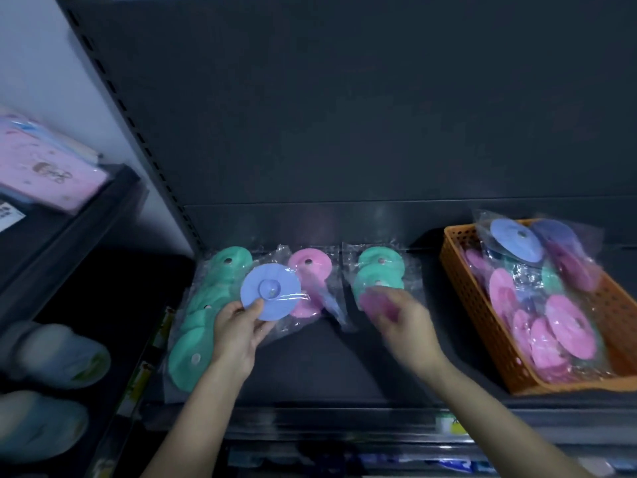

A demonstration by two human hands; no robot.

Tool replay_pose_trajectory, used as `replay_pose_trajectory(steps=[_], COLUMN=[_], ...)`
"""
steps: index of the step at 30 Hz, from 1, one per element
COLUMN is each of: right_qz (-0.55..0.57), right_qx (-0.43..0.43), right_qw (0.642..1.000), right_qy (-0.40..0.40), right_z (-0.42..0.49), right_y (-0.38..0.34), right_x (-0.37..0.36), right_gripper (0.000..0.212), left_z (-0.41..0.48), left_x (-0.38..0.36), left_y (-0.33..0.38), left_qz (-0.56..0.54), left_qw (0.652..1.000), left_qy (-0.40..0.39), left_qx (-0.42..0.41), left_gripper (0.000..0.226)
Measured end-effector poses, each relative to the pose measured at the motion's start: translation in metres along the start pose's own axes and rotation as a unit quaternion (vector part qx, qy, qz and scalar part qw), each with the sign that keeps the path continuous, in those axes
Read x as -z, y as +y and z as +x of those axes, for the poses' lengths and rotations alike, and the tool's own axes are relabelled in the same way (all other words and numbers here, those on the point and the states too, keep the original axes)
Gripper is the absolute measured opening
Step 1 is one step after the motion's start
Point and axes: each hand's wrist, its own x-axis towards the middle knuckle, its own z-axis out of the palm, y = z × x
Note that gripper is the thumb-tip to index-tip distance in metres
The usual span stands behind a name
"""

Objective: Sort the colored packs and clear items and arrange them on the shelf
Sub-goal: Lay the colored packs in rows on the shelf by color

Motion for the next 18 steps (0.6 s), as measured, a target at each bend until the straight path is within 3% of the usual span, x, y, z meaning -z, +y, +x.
replay_pose_trajectory(steps=[3, 8, 11, 13, 18], right_qz=[-0.157, -0.329, -0.376, -0.371, -0.289], right_qx=[0.077, 0.099, 0.106, 0.097, 0.054], right_qw=[0.984, 0.911, 0.869, 0.872, 0.928], right_qy=[-0.043, -0.227, -0.304, -0.305, -0.229], right_z=[-0.006, -0.022, -0.025, -0.022, -0.010], right_y=[0.001, 0.015, 0.016, 0.014, -0.006], right_x=[-0.010, -0.023, -0.024, -0.024, -0.035], right_gripper=[0.028, 0.031, 0.072, 0.075, 0.027], left_z=[0.001, 0.007, 0.010, 0.012, 0.014], left_x=[0.005, 0.019, 0.025, 0.027, 0.027], left_y=[-0.002, -0.002, -0.003, -0.002, 0.001], left_qz=[0.034, 0.063, 0.096, 0.113, 0.085], left_qw=[0.998, 0.995, 0.989, 0.982, 0.981], left_qy=[0.039, 0.059, 0.067, 0.079, 0.083], left_qx=[-0.023, -0.057, -0.096, -0.126, -0.156], left_gripper=[0.017, 0.015, 0.016, 0.018, 0.024])
